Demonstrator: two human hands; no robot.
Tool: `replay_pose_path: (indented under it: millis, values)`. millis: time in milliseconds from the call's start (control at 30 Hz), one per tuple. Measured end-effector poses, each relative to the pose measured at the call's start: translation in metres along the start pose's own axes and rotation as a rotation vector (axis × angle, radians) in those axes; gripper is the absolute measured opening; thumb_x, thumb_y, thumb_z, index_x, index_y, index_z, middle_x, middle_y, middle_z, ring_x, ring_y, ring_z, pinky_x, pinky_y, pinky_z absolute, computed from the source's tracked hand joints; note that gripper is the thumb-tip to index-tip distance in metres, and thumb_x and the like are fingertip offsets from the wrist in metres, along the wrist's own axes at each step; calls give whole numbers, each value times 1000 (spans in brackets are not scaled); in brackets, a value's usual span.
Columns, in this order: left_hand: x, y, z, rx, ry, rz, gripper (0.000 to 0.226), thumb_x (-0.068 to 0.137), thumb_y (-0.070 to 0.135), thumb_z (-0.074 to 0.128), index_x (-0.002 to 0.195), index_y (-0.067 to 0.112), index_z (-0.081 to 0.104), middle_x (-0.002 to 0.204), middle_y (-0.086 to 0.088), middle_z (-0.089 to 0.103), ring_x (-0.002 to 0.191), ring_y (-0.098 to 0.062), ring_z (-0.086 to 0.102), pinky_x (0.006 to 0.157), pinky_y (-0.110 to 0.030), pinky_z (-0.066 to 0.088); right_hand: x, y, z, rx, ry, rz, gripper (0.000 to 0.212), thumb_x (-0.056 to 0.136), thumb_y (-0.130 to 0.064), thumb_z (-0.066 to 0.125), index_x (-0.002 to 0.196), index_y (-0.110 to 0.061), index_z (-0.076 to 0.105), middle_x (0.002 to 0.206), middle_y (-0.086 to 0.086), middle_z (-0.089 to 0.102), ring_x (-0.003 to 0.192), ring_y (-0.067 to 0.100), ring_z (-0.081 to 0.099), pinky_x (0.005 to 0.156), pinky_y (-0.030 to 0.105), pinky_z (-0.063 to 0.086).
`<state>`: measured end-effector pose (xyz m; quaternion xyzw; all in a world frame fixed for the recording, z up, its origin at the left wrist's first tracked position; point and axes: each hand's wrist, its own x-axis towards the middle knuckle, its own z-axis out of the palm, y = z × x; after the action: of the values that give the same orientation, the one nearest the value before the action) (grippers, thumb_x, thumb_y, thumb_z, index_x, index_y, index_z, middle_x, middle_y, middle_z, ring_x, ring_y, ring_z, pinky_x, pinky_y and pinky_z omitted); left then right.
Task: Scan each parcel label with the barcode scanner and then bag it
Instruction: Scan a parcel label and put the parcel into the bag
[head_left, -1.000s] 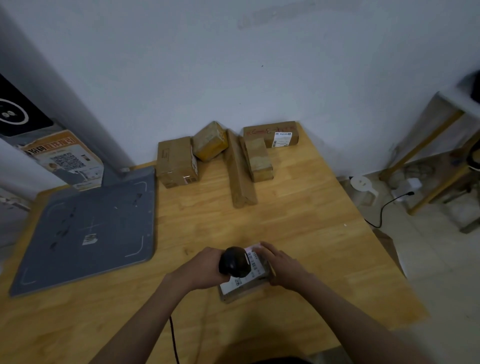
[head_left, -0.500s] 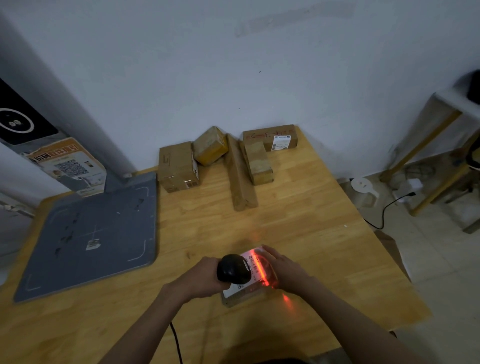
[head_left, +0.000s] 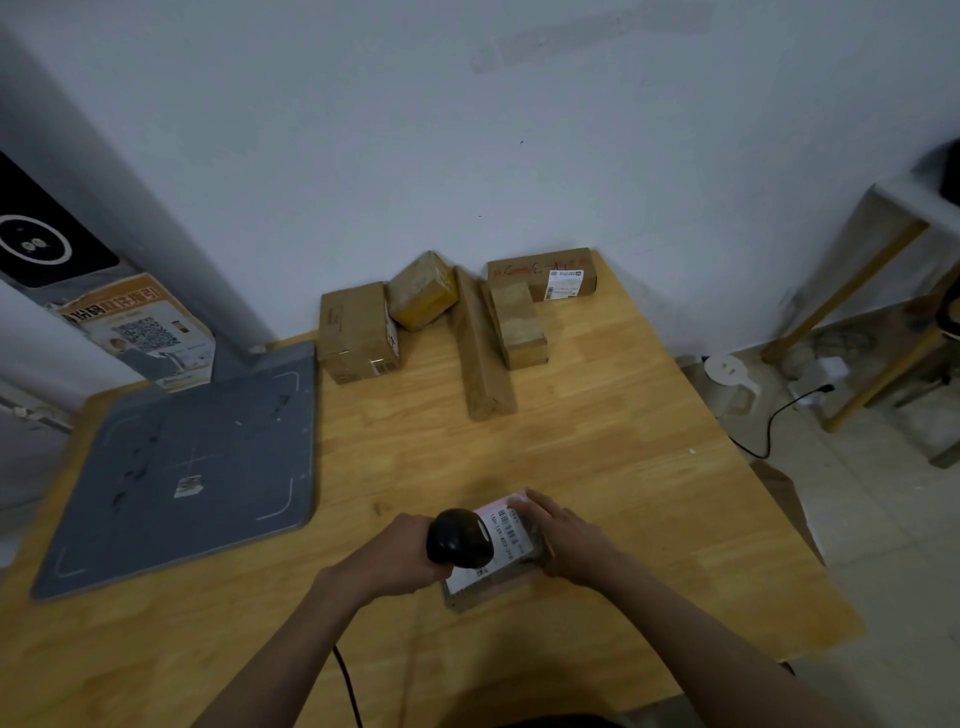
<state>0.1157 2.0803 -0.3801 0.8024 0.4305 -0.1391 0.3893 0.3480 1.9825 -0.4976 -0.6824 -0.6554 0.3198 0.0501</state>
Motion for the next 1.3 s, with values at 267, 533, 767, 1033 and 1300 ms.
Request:
replay_pose_path:
  millis: [267, 533, 767, 1033, 1300]
  values:
    - [3, -7, 7, -206, 138, -94, 13, 86, 15, 70, 97, 8, 70, 64, 1, 67, 52, -8, 64, 52, -23, 50, 6, -12, -2, -74, -22, 51, 99, 76, -19, 83, 151, -25, 18, 167, -4, -3, 143, 30, 28, 95, 50, 54]
    - [1, -26, 33, -513, 257, -407, 9, 86, 13, 70, 94, 8, 70, 73, -7, 62, 70, -23, 59, 67, -36, 53, -9, -21, 5, -37, 11, 94, 86, 73, -20, 87, 137, -16, 30, 154, -4, 19, 107, 32, 63, 79, 44, 59]
    - [-12, -23, 52, -646, 86, -354, 11, 90, 17, 69, 96, 26, 66, 102, -6, 71, 95, -26, 68, 81, -40, 57, -55, -32, 42, 194, 96, 238, 118, 73, -14, 86, 157, -18, 3, 164, -3, 10, 112, 30, 63, 83, 44, 59]
    - [-35, -23, 65, -525, 8, -148, 11, 89, 17, 71, 95, 26, 68, 96, -2, 74, 88, -19, 71, 73, -35, 60, -126, -69, 83, 385, 286, 394, 114, 75, -26, 85, 157, -13, 7, 163, 0, 8, 130, 28, 49, 88, 41, 58]
    - [-65, -3, 96, -516, -150, 66, 19, 89, 17, 73, 106, 10, 73, 90, -5, 76, 83, -16, 74, 69, -29, 59, -220, -101, 119, 550, 547, 590, 133, 70, -36, 88, 159, -24, -11, 160, 4, 31, 139, 31, 41, 112, 53, 37]
